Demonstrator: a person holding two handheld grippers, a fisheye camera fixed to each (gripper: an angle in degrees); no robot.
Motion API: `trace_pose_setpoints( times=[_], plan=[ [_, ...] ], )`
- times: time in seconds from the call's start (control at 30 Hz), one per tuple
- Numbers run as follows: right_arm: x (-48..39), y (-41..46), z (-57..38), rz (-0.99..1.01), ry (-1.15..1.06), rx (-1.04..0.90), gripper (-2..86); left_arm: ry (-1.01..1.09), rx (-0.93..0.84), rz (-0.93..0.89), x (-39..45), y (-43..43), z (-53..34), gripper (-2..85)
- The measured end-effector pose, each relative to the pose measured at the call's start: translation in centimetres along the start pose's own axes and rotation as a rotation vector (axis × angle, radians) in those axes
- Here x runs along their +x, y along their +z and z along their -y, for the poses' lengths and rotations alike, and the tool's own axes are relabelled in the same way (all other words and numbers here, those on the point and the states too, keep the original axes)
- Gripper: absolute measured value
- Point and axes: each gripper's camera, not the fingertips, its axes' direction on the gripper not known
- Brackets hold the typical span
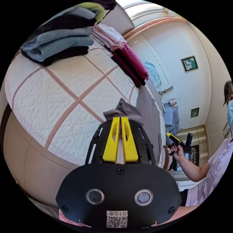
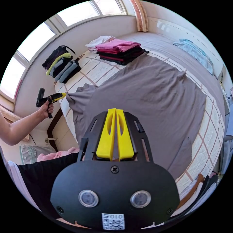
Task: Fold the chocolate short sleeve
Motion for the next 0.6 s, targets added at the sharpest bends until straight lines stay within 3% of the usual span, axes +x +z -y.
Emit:
trace_pose_setpoints(
  times=[0.17,0.27,0.43,0.5,0.6],
  plan=[
    [0.3,0.6,-0.2,0.071,0.113,0.011,2.4,-0.091,0.08,0.176,1.1,-1.6,-0.2,0.2],
    [0.1,0.9,-0.9,0.06,0.147,0.01,2.4,-0.165,0.113,0.16,1.7,-1.8,-2.1,1.0],
    [0.2,1.7,-3.3,0.074,0.189,-0.014,2.7,-0.132,-0.021,0.126,6.2,2.1,-7.5,2.2],
    [0.4,1.5,-5.2,0.06,0.176,-0.049,3.0,0.003,-0.141,0.09,9.8,4.9,-10.1,2.8],
    [0.2,0.9,-8.2,-0.004,0.103,-0.125,4.4,0.541,-0.442,0.183,19.4,11.3,-16.1,4.6]
  ],
)
